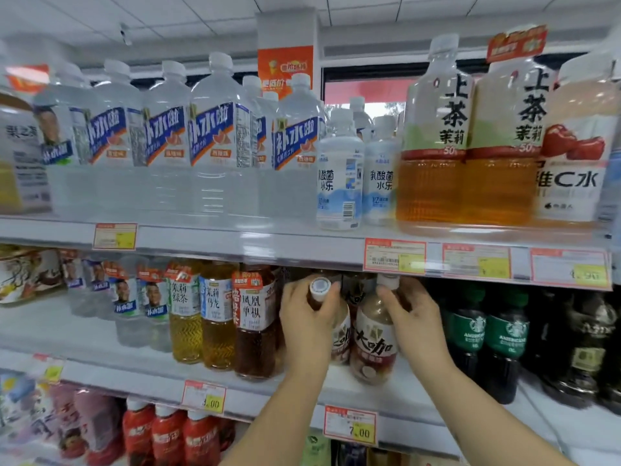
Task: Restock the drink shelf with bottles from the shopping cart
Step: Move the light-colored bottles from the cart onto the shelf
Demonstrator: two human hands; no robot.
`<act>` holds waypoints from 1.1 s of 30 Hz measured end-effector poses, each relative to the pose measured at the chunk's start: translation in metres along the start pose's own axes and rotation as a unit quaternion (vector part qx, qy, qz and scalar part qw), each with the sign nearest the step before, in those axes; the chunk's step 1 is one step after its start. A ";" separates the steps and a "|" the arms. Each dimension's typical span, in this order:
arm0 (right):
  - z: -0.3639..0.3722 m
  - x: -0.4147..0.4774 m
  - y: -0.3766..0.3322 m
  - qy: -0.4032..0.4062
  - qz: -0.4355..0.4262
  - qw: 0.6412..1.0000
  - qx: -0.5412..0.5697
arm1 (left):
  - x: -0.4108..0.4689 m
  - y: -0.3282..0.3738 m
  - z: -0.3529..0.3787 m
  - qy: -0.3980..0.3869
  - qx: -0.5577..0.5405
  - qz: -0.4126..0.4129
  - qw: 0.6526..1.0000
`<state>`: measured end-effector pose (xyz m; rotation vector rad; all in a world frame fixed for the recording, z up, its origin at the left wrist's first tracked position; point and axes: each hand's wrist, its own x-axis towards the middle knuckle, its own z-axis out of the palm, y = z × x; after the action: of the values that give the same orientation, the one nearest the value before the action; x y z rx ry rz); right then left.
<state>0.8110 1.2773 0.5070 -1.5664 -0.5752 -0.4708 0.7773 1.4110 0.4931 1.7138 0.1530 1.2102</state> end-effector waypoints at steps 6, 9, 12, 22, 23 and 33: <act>0.009 0.018 0.015 -0.042 0.051 0.998 -0.021 | 0.032 -0.001 0.026 -0.011 -0.081 -0.109 0.991; 0.008 0.007 0.029 -0.059 0.093 0.994 -0.026 | 0.040 -0.007 0.034 -0.027 -0.093 -0.095 0.991; 0.006 -0.011 0.054 -0.101 0.122 0.982 -0.105 | 0.041 -0.019 0.044 -0.078 -0.059 -0.074 0.993; 0.003 -0.017 0.075 -0.099 0.139 0.971 -0.166 | 0.015 -0.046 0.048 -0.106 -0.054 -0.080 0.990; 0.003 -0.018 0.075 -0.106 0.141 0.970 -0.169 | 0.013 -0.051 0.045 -0.122 -0.064 -0.108 0.984; 0.001 -0.015 0.075 -0.121 0.158 0.960 -0.200 | 0.019 -0.081 0.013 -0.267 -0.035 -0.115 0.956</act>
<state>0.8451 1.2742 0.4384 -2.0807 -0.4156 -0.1559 0.8293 1.4545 0.4432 1.8407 -0.0202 0.5482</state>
